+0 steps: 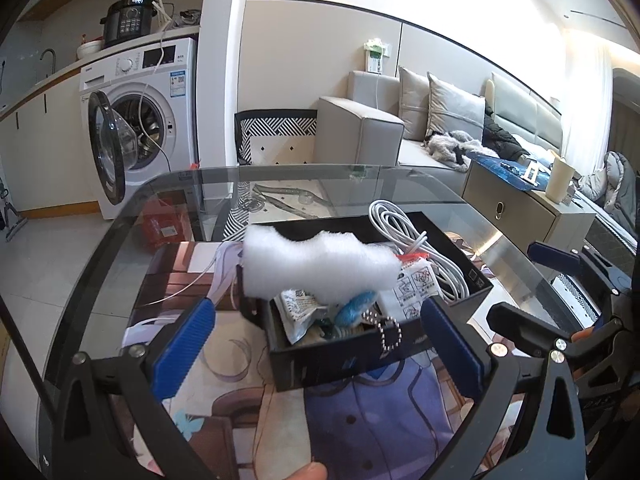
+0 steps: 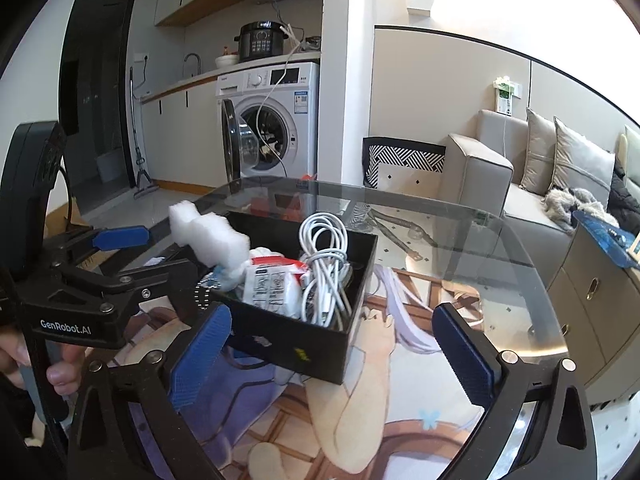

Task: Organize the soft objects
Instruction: 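Open both tools to release the cable and foam block into the box, then lift both open tools away from the box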

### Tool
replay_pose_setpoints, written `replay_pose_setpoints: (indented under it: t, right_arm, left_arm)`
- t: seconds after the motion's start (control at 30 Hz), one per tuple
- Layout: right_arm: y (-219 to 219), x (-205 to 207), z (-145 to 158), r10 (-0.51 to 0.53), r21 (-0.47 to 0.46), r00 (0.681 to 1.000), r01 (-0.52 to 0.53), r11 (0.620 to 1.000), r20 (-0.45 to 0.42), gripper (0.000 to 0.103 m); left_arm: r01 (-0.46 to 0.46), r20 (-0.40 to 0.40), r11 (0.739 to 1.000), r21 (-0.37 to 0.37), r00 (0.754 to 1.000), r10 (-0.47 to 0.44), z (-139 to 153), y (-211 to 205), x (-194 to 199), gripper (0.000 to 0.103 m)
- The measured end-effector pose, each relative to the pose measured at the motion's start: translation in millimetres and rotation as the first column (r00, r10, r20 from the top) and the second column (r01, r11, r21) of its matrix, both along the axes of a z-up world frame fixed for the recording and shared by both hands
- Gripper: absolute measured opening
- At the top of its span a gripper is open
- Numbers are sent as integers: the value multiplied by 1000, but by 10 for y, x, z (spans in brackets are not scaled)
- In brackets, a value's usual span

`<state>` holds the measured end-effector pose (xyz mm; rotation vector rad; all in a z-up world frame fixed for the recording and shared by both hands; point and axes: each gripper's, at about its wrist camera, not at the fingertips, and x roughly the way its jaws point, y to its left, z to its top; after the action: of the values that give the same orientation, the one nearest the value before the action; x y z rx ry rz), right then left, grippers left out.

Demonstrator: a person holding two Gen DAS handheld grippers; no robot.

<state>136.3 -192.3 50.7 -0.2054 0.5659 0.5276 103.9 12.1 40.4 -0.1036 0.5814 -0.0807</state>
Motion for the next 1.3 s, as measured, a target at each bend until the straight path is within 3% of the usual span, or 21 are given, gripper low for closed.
replay_pose_setpoints:
  t: [0.43,1.3]
  right_arm:
    - [1,-324,-102,5,74,999,-8,997,37,102]
    - [-23,-409,-58,-15,79,994,7,997,105,102]
  left_arm:
    - [-45,47,998,32,998,44,-113,44,-268,103]
    - [-87,118,995,44,990,81,-179,-6,-358,103]
